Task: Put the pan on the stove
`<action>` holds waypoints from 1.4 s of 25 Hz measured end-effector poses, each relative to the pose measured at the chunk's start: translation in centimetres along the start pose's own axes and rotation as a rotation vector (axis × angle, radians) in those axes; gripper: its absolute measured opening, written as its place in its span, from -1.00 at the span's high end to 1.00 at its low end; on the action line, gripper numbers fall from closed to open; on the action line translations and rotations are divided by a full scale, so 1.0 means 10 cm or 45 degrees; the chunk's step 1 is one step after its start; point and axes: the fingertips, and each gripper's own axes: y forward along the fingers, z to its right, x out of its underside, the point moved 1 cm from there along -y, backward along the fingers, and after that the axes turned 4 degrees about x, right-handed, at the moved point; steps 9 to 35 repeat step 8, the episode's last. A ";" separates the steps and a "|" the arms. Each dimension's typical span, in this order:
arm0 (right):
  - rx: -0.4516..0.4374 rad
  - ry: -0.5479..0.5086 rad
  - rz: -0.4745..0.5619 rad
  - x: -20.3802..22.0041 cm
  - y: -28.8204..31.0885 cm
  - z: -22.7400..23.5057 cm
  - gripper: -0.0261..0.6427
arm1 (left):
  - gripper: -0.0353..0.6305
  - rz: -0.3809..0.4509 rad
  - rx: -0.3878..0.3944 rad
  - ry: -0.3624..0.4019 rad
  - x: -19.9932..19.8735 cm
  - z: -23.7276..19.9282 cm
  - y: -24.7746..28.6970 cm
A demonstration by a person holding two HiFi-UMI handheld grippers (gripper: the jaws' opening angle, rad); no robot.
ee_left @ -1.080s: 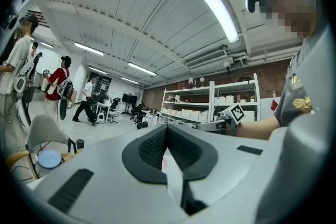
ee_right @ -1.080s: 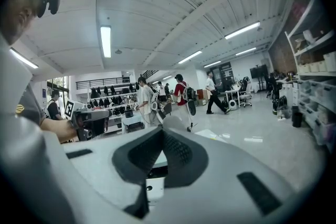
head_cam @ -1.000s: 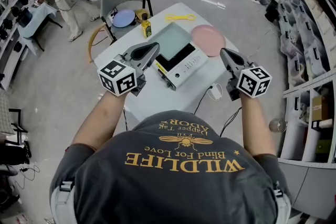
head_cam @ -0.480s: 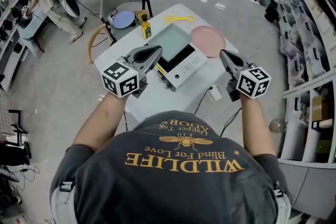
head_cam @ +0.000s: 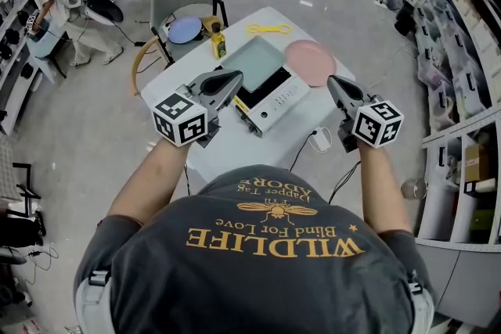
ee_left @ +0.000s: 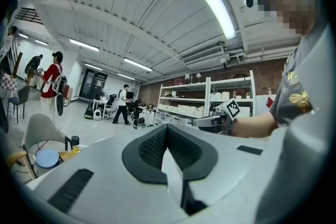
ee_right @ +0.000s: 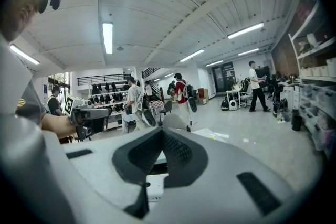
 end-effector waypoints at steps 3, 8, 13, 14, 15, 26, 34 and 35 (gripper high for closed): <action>-0.002 -0.005 -0.002 0.01 0.00 0.00 0.92 | 0.90 -0.005 0.010 0.001 0.02 0.01 0.00; -0.002 -0.009 -0.007 0.02 -0.01 -0.01 0.92 | 0.90 -0.009 0.017 0.003 0.02 0.03 0.00; -0.002 -0.009 -0.007 0.02 -0.01 -0.01 0.92 | 0.90 -0.009 0.017 0.003 0.02 0.03 0.00; -0.002 -0.009 -0.007 0.02 -0.01 -0.01 0.92 | 0.90 -0.009 0.017 0.003 0.02 0.03 0.00; -0.002 -0.009 -0.007 0.02 -0.01 -0.01 0.92 | 0.90 -0.009 0.017 0.003 0.02 0.03 0.00; -0.002 -0.009 -0.007 0.02 -0.01 -0.01 0.92 | 0.90 -0.009 0.017 0.003 0.02 0.03 0.00; -0.002 -0.009 -0.007 0.02 -0.01 -0.01 0.92 | 0.90 -0.009 0.017 0.003 0.02 0.03 0.00; -0.002 -0.009 -0.007 0.02 -0.01 -0.01 0.92 | 0.90 -0.009 0.017 0.003 0.02 0.03 0.00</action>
